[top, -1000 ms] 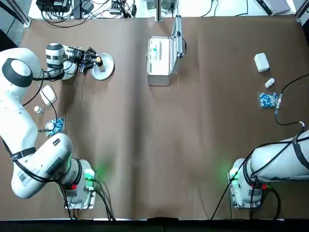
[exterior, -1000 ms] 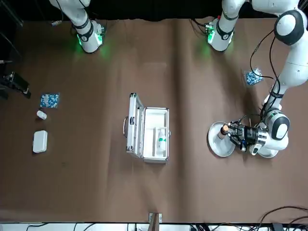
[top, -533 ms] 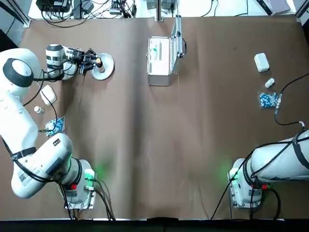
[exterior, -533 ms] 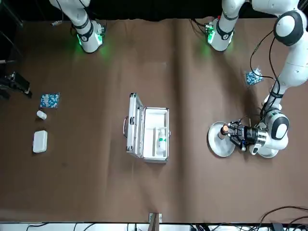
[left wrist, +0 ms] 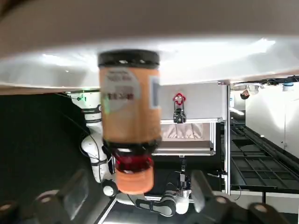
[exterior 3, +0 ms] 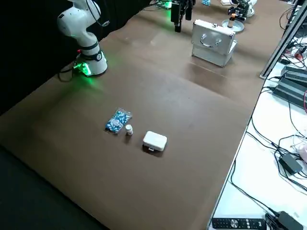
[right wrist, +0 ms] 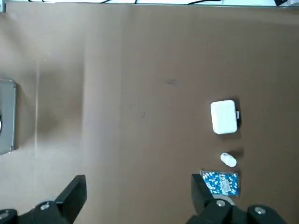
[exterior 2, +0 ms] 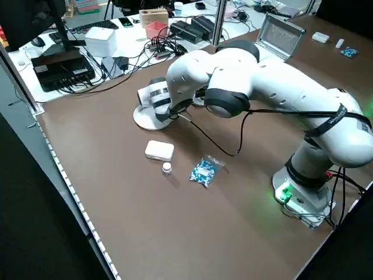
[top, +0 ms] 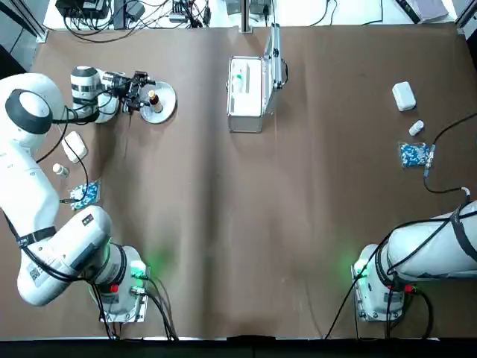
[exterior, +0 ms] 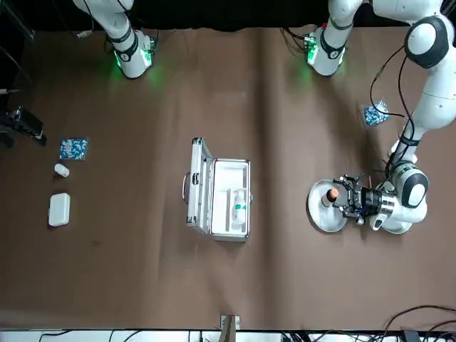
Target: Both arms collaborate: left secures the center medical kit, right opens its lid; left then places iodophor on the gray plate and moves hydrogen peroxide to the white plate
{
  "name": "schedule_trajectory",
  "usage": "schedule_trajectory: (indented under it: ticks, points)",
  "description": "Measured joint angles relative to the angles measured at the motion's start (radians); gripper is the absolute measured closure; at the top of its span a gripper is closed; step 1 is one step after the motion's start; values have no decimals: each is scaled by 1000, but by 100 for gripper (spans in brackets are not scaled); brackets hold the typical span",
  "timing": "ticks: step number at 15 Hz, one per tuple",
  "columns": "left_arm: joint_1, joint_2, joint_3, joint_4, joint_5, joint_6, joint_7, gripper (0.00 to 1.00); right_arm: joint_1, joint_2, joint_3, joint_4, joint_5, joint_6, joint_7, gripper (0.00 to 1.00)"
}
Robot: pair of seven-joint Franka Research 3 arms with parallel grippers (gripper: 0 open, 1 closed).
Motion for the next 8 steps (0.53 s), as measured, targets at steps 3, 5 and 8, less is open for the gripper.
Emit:
schedule_trajectory:
  ticks: [3, 5, 8]
  points:
    - [-21, -32, -4, 35, 0, -1, -1, 0, 0, 0, 0, 0, 0, -1, 0, 1]
    - [-32, -80, -11, 50, 16, -2, -2, 0, 0, 0, -1, 0, 0, -1, 0, 1]
    - [-69, -169, -30, 59, 86, -4, -8, 0, 0, 0, -1, 0, 0, -1, 0, 1]
